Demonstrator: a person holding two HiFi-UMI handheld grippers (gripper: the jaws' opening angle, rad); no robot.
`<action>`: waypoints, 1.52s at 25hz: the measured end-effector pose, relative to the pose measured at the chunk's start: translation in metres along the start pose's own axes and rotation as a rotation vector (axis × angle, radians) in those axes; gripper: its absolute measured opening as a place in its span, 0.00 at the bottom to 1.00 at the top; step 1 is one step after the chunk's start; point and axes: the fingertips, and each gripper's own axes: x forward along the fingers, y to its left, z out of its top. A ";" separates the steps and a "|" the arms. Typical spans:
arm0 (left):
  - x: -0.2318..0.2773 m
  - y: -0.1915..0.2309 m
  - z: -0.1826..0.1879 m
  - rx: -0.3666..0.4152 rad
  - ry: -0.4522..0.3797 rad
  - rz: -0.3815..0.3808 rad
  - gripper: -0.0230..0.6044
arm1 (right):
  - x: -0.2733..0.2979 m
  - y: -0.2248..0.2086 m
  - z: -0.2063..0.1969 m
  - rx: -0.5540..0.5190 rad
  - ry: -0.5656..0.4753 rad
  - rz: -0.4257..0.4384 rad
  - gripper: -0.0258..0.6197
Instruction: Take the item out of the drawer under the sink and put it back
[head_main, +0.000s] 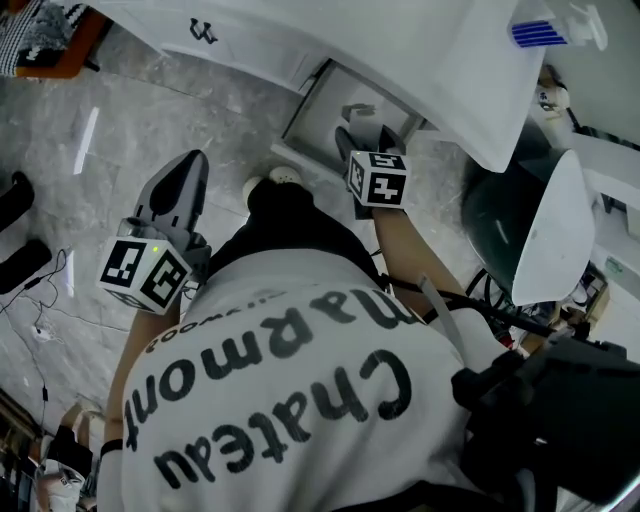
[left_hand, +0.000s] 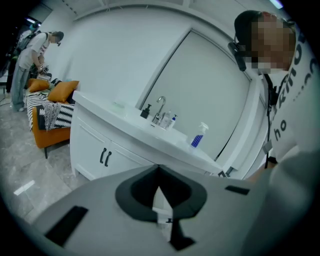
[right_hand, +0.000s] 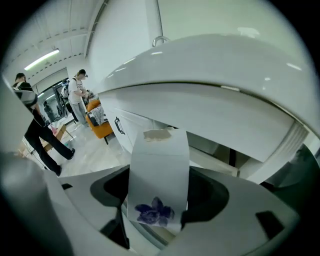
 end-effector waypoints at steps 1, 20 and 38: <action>-0.001 0.001 0.003 0.003 -0.008 0.000 0.05 | -0.005 0.002 0.005 -0.001 -0.016 0.002 0.55; 0.003 -0.031 0.037 0.080 -0.088 -0.116 0.05 | -0.115 0.014 0.072 0.012 -0.281 0.039 0.55; 0.030 -0.106 0.086 0.100 -0.167 -0.363 0.05 | -0.220 0.018 0.158 -0.038 -0.588 0.019 0.55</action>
